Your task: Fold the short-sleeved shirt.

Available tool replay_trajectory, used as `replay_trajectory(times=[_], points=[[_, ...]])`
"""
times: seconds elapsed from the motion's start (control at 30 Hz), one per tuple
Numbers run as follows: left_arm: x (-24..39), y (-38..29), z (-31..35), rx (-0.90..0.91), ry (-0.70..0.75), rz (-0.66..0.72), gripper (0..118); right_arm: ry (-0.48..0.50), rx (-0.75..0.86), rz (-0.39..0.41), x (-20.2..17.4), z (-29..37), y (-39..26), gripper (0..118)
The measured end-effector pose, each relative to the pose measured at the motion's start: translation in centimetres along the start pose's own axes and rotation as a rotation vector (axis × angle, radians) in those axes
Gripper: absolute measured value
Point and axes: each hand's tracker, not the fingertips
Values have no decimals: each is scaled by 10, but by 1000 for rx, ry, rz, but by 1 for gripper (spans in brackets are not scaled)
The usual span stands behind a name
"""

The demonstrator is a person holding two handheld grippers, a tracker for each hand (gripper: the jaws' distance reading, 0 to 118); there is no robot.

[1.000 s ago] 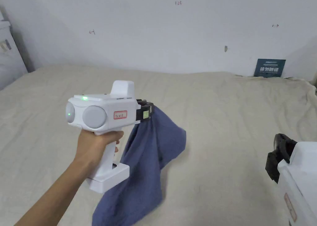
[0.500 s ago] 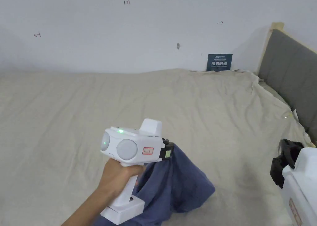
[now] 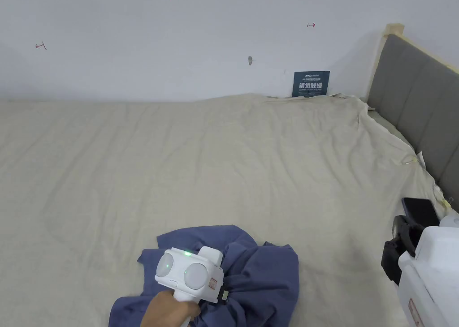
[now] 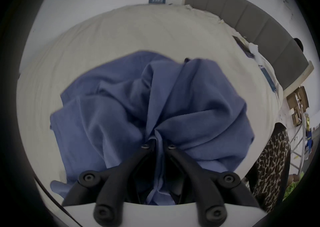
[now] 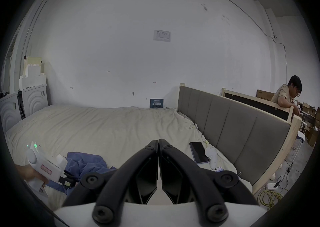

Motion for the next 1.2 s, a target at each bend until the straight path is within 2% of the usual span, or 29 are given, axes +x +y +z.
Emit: replay_trajectory(times=[0.07,0.1,0.13,0.23,0.3,0.5,0.63,0.8,0.93,1.0,1.1,1.13,1.2], points=[[-3,-1,4,38,-15,53,29,4,-2,4,-1,1,0,0],[-4,-1,8,57,-16,76,40,6,-1,7,-2,1,1,0],[-7,0,15,75,-11,102,65,6,1,9,-1,2,1,0],[-15,2,43,155,-18,157,115,12,8,10,-2,3,5,0],[-19,4,68,244,-19,170,118,15,17,11,-4,3,8,0],[-31,10,161,526,32,117,118,31,47,21,-12,5,20,0],[-32,4,217,695,142,100,118,48,74,18,-20,6,29,0],[-38,-20,251,869,320,65,117,68,98,11,-30,9,35,0],[-48,-40,261,952,391,71,114,80,111,3,-36,10,36,0],[-53,-50,262,984,421,77,103,86,113,-2,-38,11,37,0],[-58,-64,264,1014,451,87,65,88,119,-7,-42,12,36,0],[-60,-66,261,1017,462,91,47,90,123,-9,-42,12,36,0],[-63,-72,260,1041,481,78,23,94,126,-11,-43,12,36,0]])
